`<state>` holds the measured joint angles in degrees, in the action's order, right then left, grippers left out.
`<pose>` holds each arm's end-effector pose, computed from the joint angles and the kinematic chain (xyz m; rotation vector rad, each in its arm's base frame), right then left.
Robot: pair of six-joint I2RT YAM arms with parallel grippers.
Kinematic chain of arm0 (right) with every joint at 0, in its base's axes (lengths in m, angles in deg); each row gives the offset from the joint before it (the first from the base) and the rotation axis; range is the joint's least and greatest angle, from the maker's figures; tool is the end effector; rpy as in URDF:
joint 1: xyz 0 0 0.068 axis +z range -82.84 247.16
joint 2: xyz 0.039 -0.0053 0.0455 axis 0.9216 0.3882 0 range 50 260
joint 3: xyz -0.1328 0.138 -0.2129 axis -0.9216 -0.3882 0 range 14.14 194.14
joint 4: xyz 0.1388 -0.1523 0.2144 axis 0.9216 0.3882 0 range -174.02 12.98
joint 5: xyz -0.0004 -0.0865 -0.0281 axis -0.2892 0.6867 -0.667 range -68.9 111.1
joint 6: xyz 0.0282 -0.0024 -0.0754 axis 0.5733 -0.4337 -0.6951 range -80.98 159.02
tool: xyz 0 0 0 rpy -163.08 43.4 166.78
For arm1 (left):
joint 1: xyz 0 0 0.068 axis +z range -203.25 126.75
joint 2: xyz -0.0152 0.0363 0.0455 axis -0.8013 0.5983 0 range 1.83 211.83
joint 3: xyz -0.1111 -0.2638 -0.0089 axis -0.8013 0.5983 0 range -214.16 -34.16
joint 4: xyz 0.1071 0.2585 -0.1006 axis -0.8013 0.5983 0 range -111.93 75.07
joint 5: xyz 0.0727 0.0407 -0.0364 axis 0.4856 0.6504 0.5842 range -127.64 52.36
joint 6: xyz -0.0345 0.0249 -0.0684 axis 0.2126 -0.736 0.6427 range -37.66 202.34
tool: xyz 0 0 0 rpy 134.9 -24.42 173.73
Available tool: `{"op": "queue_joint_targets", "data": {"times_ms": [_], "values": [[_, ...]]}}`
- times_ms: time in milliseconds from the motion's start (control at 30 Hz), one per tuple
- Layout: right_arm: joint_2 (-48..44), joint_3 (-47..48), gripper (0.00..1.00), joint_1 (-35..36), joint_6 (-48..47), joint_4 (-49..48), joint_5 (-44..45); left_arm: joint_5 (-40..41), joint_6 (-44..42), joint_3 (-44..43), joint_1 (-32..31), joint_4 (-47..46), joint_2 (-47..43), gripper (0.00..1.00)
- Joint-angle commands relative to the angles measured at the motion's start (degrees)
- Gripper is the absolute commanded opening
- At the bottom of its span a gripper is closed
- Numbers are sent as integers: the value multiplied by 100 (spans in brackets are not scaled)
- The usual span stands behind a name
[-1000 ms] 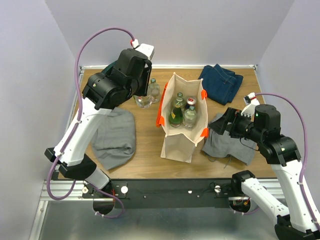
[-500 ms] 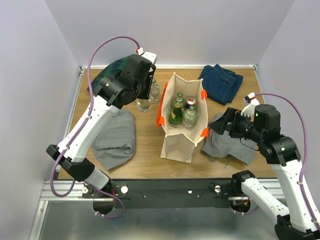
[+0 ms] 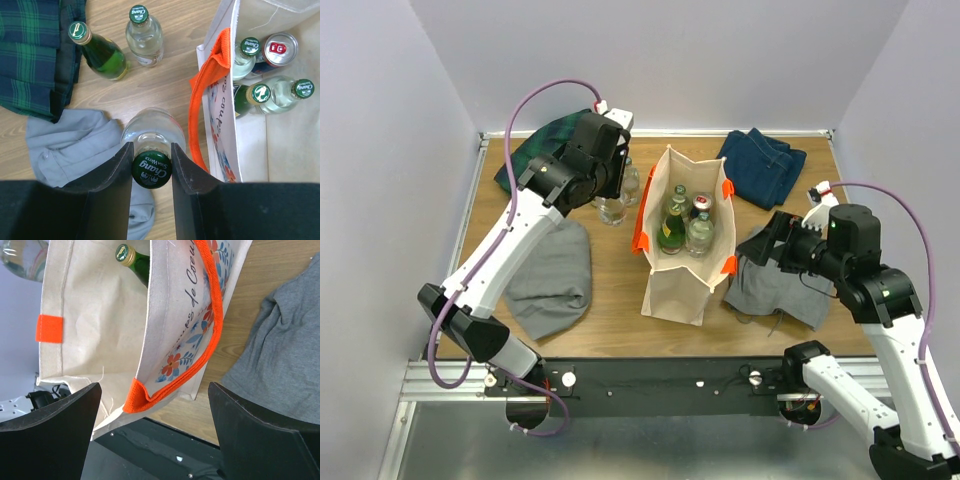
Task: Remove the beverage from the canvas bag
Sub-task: Place the drink at the center of the board.
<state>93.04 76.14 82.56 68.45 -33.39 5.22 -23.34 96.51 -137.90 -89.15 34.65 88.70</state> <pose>0.1734 0.0674 0.3780 0.0982 2.1921 0.7477 0.3074 -0.2012 0.4403 0.2928 2.2261 -0.1906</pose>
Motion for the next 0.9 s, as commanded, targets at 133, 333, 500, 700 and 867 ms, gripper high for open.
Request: {"op": "queue_joint_targets", "data": {"times_ms": [133, 333, 500, 700, 867], "values": [[-121, 85, 96, 16, 116, 70, 120, -235, -38, 248, 180, -1148, -74, 0], [-77, 137, 96, 25, 89, 113, 129, -393, -55, 408, 206, -1404, 119, 0], [-25, 234, 96, 16, 10, 289, 155, -367, -73, 425, 224, -1535, 286, 0], [-77, 304, 96, 25, -34, 482, 375, -376, -73, 557, 259, -1650, 401, 0], [-95, 366, 96, 25, -51, 553, 428, -446, -90, 733, 303, -1808, 445, 0]]}}
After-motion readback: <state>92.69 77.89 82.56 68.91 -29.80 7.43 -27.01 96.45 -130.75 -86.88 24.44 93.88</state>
